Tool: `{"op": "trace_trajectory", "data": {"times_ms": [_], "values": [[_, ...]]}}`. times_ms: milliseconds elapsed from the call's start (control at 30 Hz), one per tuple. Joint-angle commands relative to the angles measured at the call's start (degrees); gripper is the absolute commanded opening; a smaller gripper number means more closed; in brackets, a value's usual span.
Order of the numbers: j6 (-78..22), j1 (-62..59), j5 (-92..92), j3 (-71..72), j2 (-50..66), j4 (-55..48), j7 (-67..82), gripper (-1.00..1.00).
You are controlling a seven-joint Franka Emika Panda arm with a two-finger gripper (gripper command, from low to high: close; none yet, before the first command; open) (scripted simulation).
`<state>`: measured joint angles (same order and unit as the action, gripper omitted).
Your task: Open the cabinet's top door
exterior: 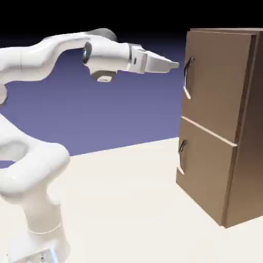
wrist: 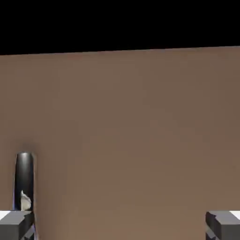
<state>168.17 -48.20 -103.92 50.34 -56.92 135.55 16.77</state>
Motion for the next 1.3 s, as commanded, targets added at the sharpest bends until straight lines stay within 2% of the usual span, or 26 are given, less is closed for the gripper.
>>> {"op": "trace_trajectory", "data": {"times_ms": [0,500,567,733,767,867,1267], "values": [[-0.1,-1.2,-2.5,1.2,-0.6,-0.6,1.4,0.0],[-2.2,-18.8,-39.9,19.3,-9.3,-9.8,22.7,0.0],[-2.3,-19.1,-40.6,19.7,-9.5,-9.9,23.1,0.0],[-3.3,-28.8,-41.6,23.9,-8.6,-17.9,22.4,0.0],[-3.3,-28.8,-41.6,23.9,-8.6,-17.9,22.4,-1.0],[-7.6,-25.7,-42.2,21.5,-8.8,-13.8,24.0,-1.0],[-36.5,-8.6,-35.6,3.6,-7.7,9.7,32.1,-1.0]]}}
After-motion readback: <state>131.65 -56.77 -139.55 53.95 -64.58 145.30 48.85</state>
